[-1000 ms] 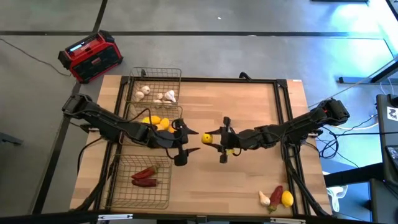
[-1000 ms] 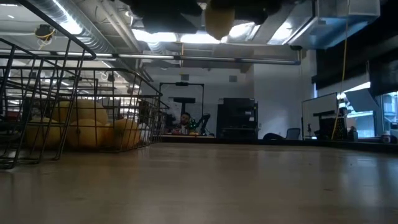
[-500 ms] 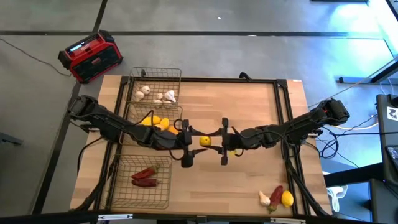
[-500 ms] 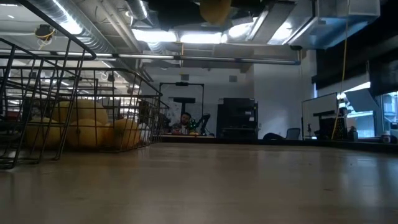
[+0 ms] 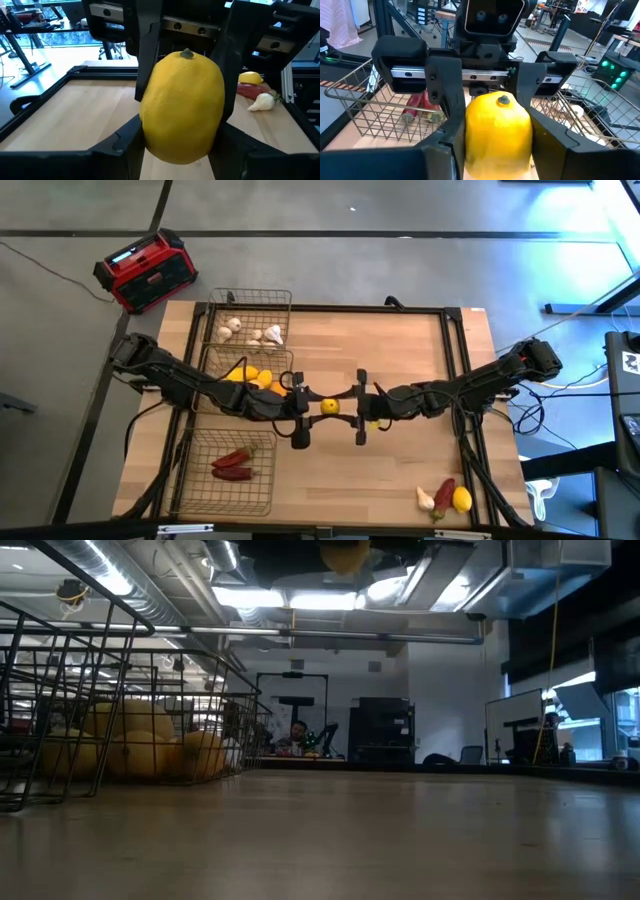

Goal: Sort produce into baskets
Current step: Put the lemon in the middle wire basket

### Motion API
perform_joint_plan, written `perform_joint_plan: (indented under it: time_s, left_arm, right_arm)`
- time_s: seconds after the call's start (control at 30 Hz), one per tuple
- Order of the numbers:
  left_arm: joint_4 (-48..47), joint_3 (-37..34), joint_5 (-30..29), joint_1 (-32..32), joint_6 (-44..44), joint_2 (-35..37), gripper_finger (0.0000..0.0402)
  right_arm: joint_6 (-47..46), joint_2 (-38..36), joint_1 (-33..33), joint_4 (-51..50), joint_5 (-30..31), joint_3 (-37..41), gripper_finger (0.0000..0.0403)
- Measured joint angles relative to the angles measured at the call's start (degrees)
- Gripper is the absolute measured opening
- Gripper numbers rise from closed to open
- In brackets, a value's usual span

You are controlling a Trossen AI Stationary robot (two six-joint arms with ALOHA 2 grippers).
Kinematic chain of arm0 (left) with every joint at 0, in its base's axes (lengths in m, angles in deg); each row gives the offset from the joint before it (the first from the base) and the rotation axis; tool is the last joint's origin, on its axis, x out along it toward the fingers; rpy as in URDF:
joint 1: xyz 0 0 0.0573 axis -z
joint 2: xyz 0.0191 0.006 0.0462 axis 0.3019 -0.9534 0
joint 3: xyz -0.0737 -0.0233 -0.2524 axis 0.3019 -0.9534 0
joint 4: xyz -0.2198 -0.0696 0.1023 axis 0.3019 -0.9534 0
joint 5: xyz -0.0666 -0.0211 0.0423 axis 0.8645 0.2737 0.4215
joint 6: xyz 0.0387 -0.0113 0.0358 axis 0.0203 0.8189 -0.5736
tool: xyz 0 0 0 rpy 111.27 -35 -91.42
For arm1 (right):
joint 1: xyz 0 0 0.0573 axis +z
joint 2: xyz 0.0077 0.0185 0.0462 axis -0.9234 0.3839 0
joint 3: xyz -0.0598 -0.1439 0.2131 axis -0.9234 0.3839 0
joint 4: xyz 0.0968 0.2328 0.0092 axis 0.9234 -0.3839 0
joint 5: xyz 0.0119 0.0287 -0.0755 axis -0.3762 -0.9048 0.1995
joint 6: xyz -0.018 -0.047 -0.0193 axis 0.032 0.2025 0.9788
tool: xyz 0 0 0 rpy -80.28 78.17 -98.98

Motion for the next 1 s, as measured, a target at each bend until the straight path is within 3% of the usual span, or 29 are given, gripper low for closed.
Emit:
perform_joint_plan:
  time_s: [0.27,0.47,0.7,1.0]
  left_arm:
    - [-1.0,0.0,0.0,0.0,0.8,0.2,0.0177]
    - [-10.3,0.0,-1.8,0.0,3.9,4.9,0.0173]
    - [-27.6,0.0,-4.9,0.0,12.1,13.4,0.0175]
    - [-51.9,0.0,-8.7,-0.4,31.5,22.0,0.0177]
  right_arm:
    - [-2.3,0.0,0.0,-0.3,-0.6,0.0,0.0249]
    - [-1.9,-1.1,0.1,-3.7,0.6,0.0,0.0301]
    - [-4.8,-1.1,0.0,-10.1,3.0,0.0,0.0311]
    - [-10.8,-0.5,0.0,-16.2,6.4,0.0,0.0307]
